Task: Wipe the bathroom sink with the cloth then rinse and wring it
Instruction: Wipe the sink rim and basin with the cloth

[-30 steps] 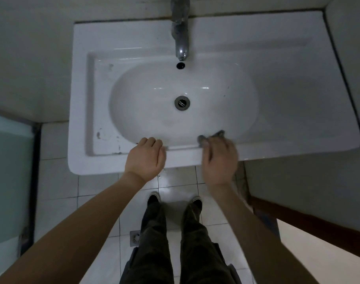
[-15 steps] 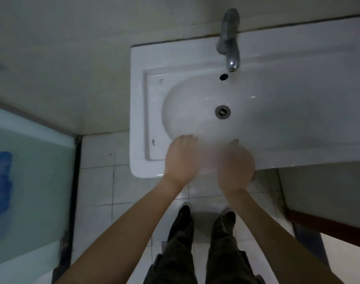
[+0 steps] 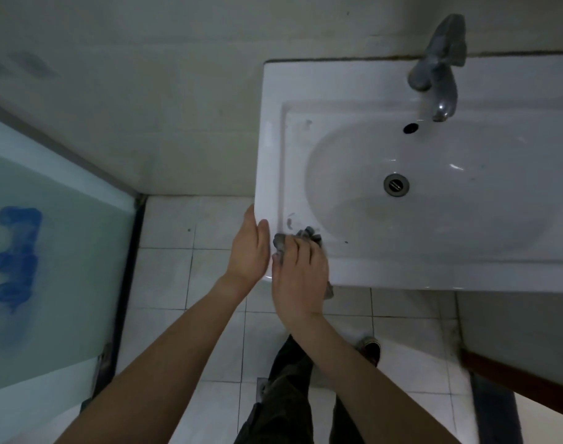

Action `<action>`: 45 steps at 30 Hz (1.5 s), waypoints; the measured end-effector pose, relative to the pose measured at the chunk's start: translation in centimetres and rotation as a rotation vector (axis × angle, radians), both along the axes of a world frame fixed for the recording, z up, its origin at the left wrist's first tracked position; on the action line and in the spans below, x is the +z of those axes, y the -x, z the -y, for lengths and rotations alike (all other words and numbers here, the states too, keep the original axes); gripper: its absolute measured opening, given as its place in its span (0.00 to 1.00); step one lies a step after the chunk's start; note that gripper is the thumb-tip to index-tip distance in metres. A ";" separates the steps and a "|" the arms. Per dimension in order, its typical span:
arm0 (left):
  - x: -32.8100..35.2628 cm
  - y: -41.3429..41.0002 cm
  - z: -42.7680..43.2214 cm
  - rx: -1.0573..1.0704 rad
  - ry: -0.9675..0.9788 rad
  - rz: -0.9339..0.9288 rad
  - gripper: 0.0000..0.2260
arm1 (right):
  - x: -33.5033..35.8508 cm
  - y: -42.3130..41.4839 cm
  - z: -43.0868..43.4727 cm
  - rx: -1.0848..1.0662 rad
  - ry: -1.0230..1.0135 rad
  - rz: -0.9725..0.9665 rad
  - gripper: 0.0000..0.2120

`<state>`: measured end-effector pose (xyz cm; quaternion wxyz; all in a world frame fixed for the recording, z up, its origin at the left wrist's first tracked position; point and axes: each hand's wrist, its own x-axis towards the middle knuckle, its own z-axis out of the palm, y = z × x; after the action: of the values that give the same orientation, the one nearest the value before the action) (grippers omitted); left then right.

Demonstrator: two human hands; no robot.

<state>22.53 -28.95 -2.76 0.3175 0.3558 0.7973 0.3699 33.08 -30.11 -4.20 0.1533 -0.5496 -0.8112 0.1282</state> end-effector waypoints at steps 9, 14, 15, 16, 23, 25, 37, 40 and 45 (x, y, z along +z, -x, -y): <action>-0.6 -0.4 -0.2 0.093 -0.057 0.118 0.17 | -0.6 -3.5 -0.2 0.218 -0.116 0.130 0.22; -0.9 -0.2 -0.5 0.117 -0.065 0.192 0.16 | -0.1 -0.3 -2.6 0.180 -0.012 0.211 0.14; -0.9 -0.3 -0.5 0.120 -0.070 0.193 0.15 | -0.1 0.4 -3.1 0.162 0.018 0.197 0.13; -0.8 -0.3 -0.5 0.119 -0.078 0.188 0.15 | -0.1 1.1 -3.7 0.113 0.023 0.123 0.11; -0.7 -0.2 -0.5 0.128 -0.068 0.147 0.15 | 1.6 5.7 -11.4 0.524 0.010 -0.320 0.10; -0.4 -0.3 -0.4 0.132 -0.063 0.160 0.16 | 1.1 7.1 -14.5 0.722 -0.080 -0.283 0.08; 0.3 -0.5 -0.4 0.145 -0.045 0.148 0.18 | 1.3 13.3 -27.4 0.569 -0.046 -0.307 0.12; 0.7 -0.5 -0.7 0.151 -0.018 0.098 0.17 | 1.4 9.2 -22.1 0.922 -0.096 -0.293 0.09; 0.8 -0.5 -0.8 0.177 0.036 0.081 0.20 | -0.9 10.3 -25.1 1.277 -0.126 -0.136 0.10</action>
<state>23.00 -28.14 -2.00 0.3221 0.2630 0.8186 0.3962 22.75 -4.97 -5.10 0.1298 0.0607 -0.9730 0.1809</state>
